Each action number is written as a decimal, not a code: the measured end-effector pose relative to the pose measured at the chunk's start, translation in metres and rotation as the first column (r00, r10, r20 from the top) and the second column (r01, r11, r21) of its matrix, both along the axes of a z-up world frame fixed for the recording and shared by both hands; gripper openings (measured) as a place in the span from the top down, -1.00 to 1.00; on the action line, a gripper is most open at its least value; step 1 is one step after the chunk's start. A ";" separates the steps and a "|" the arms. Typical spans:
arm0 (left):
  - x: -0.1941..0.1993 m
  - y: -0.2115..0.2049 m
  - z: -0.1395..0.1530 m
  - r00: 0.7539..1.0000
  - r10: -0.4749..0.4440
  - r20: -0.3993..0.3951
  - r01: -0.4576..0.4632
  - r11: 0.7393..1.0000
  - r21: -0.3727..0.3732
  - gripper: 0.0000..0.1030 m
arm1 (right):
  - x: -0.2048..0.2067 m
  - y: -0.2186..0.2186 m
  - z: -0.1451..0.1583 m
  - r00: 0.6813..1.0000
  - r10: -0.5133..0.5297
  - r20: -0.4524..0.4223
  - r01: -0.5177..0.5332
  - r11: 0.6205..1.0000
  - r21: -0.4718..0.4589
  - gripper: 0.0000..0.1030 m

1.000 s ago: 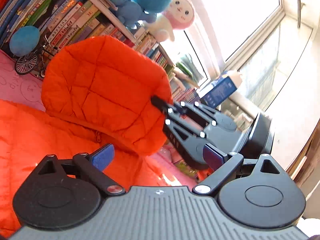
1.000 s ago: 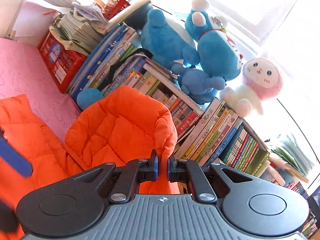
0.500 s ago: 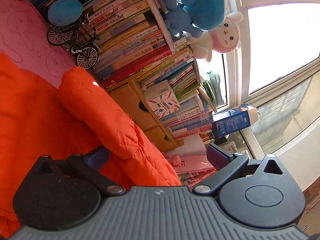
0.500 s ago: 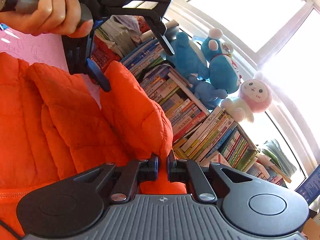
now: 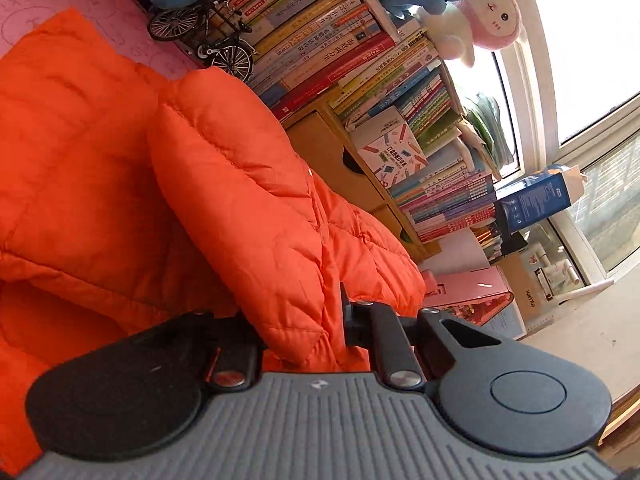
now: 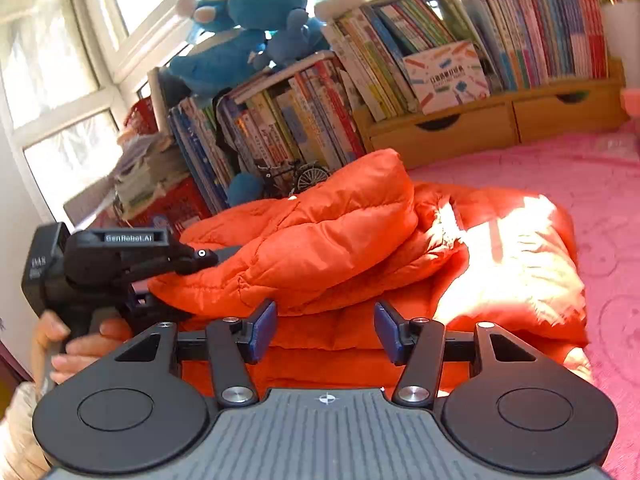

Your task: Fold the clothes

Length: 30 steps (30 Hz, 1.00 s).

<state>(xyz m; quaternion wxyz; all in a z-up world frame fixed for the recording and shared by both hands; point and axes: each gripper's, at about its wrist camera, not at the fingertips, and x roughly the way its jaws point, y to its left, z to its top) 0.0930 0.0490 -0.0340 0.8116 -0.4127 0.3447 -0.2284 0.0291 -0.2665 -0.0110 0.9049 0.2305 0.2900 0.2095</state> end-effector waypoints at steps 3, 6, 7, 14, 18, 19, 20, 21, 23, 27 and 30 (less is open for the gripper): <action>-0.007 0.000 0.005 1.000 0.007 0.021 -0.007 1.000 0.009 0.71 | 0.015 -0.015 -0.003 0.999 -0.028 -0.022 0.031 0.980 0.197 -0.29; -0.012 -0.004 0.009 0.999 0.017 0.037 -0.019 0.998 0.060 0.71 | 0.023 -0.017 -0.004 1.000 0.014 -0.020 -0.006 0.941 0.337 -0.55; -0.013 -0.007 0.008 0.999 0.015 0.039 -0.018 0.997 0.081 0.72 | 0.029 -0.018 -0.005 0.999 0.039 -0.021 -0.027 0.918 0.395 -0.75; -0.024 -0.026 0.001 0.999 -0.022 0.043 0.014 0.983 0.182 0.71 | 0.046 -0.010 -0.009 0.988 -0.104 -0.112 0.136 0.931 0.339 0.30; -0.051 -0.014 0.008 0.992 -0.037 0.123 -0.005 0.945 0.326 0.70 | 0.040 0.005 -0.012 0.983 -0.143 -0.111 0.157 0.980 0.124 0.62; -0.059 -0.008 0.011 0.988 -0.028 0.149 -0.029 0.931 0.363 0.67 | 0.033 0.008 -0.012 0.986 -0.142 -0.088 0.148 0.987 0.061 0.62; -0.067 -0.003 0.014 0.985 -0.012 0.175 -0.060 0.916 0.398 0.67 | 0.027 0.012 -0.012 0.988 -0.140 -0.064 0.140 0.990 -0.001 0.62; -0.074 -0.001 0.020 0.979 0.004 0.203 -0.094 0.896 0.435 0.67 | 0.022 0.016 -0.012 0.990 -0.135 -0.039 0.132 0.990 -0.052 0.62; -0.087 -0.002 0.036 0.954 0.024 0.298 -0.182 0.839 0.514 0.67 | 0.015 0.024 -0.014 0.992 -0.123 -0.003 0.122 0.985 -0.119 0.62; -0.086 -0.026 0.070 0.851 0.036 0.524 -0.401 0.689 0.604 0.56 | 0.013 0.034 -0.014 0.991 -0.129 0.024 0.131 0.975 -0.181 0.62; -0.062 -0.047 0.080 0.795 -0.002 0.607 -0.483 0.602 0.635 0.48 | 0.011 0.037 -0.013 0.991 -0.126 0.035 0.131 0.969 -0.208 0.61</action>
